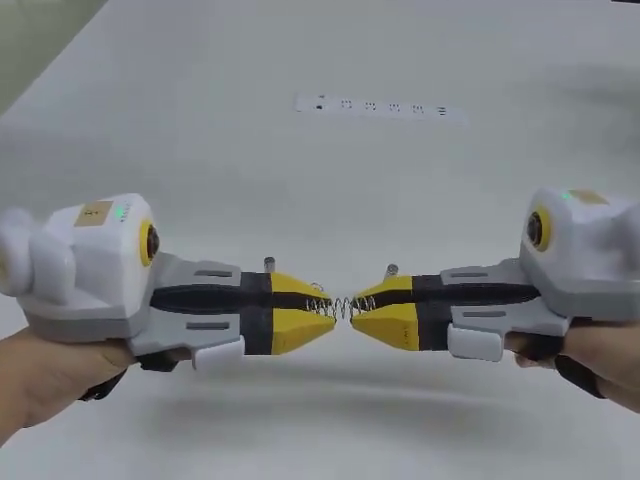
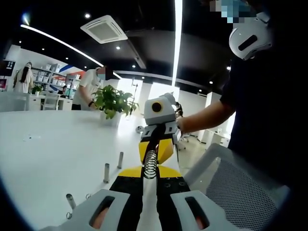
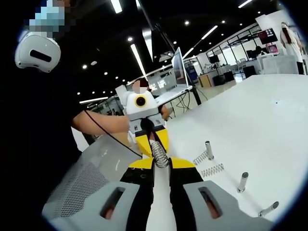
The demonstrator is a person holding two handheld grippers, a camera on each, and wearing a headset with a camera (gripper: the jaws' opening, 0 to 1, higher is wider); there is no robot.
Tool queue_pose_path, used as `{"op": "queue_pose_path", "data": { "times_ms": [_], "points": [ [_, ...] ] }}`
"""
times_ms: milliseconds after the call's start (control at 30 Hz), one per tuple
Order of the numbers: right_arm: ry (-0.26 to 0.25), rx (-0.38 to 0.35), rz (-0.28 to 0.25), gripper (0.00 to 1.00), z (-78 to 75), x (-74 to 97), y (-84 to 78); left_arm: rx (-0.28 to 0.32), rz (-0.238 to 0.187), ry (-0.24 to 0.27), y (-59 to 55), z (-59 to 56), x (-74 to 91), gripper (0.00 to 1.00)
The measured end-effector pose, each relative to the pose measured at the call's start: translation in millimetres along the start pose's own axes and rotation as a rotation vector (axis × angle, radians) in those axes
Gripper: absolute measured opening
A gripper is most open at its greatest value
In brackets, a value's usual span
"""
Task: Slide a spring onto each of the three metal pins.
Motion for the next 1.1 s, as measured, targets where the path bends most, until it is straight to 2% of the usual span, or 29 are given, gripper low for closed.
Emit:
{"op": "queue_pose_path", "data": {
  "times_ms": [167, 233, 400, 600, 800, 833, 933, 1100],
  "points": [
    [0.000, -0.015, -0.001, 0.09, 0.1, -0.2, -1.6, -0.006, 0.007, 0.002, -1.0, -0.4, -0.6, 0.01],
    [-0.003, 0.001, -0.002, 0.08, 0.6, -0.6, -1.9, -0.006, 0.008, 0.002, -1.2, -0.6, -1.0, 0.01],
    [-0.012, 0.026, 0.034, 0.07, 0.4, -2.3, 0.0, -0.013, 0.022, 0.012, -3.3, 0.3, -1.8, 0.01],
    [-0.038, 0.106, 0.140, 0.07, -2.4, -4.3, 3.5, -0.031, 0.056, 0.036, -7.8, 1.2, -3.7, 0.01],
    [-0.062, 0.193, 0.284, 0.07, -5.8, -10.1, 5.1, -0.053, 0.137, 0.063, -18.0, 3.1, -7.4, 0.01],
    [-0.063, 0.232, 0.313, 0.07, -5.5, -11.7, 7.5, -0.051, 0.141, 0.063, -19.4, 3.7, -8.1, 0.01],
    [-0.070, 0.287, 0.384, 0.07, -4.3, -15.5, 11.9, -0.060, 0.157, 0.070, -21.4, 4.5, -7.6, 0.01],
    [-0.079, 0.371, 0.451, 0.07, -1.1, -19.1, 19.4, -0.064, 0.164, 0.074, -23.3, 6.3, -7.5, 0.01]
  ]
}}
Point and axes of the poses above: the centre of the closed fingertips' face, and the gripper's own axes: x roughly backward along the fingers, z roughly to its left, y roughly out of its top, the point moved 7 cm from there along x, roughly backward along the fingers, and after that the axes turned 9 degrees about z, right-handed, at the moved point
